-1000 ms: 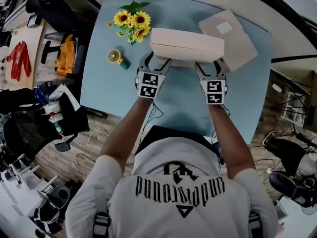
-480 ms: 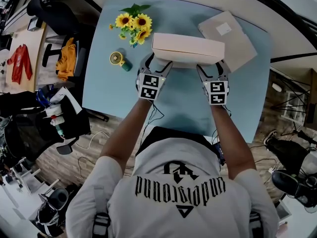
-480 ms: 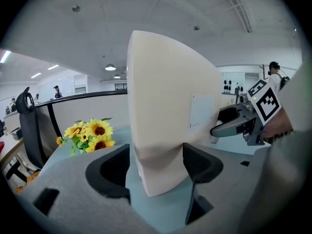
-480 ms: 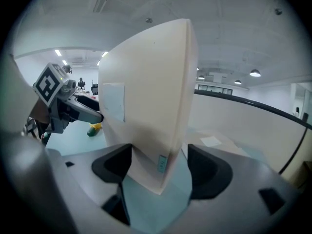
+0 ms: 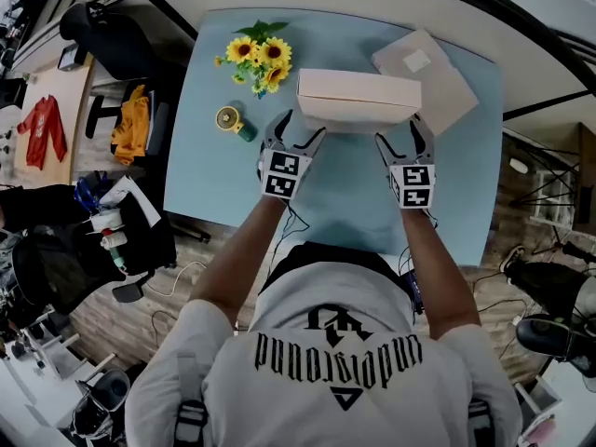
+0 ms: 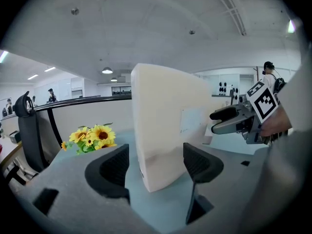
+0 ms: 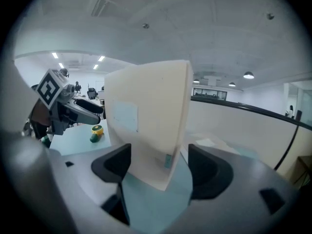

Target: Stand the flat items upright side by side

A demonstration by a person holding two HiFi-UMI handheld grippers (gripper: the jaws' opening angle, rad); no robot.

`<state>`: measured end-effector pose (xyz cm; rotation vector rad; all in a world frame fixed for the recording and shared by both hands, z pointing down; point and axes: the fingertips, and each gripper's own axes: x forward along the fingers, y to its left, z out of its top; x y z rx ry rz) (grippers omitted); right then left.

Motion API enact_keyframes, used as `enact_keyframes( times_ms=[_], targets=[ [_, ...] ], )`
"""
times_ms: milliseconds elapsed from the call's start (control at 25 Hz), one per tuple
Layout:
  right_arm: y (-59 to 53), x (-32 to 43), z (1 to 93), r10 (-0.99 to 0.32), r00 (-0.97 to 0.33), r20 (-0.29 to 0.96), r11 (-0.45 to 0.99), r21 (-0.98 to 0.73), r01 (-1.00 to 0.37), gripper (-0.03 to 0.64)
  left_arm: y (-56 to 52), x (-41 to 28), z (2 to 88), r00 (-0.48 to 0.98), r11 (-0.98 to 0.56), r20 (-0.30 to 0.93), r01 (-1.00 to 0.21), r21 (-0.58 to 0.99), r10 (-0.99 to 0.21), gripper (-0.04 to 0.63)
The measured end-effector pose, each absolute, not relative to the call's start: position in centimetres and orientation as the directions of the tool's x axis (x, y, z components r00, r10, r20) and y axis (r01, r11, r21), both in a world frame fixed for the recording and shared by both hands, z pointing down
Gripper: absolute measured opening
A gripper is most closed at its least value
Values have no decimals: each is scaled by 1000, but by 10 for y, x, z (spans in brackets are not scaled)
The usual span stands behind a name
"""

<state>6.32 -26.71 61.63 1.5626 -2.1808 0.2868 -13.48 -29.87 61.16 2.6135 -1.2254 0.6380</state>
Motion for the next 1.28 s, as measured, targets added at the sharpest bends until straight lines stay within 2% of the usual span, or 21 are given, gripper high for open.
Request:
enact_keyframes(
  times_ms=[440,760,1280],
  targets=[
    [-214,41,536,-914,-243,326,279,70,-958,367,-252,-151,541,646,-685,338,-728,4,-685,357],
    [-156,19,476,-948,-233,217,248,43,-968,364,-204,-150,483,732,-747,240,-663,39,-637,357],
    [-74,50,440,-968,-183,173,187,10,-982,357,-143,-77,454,840,-849,188,-526,47,-509,357]
  ],
)
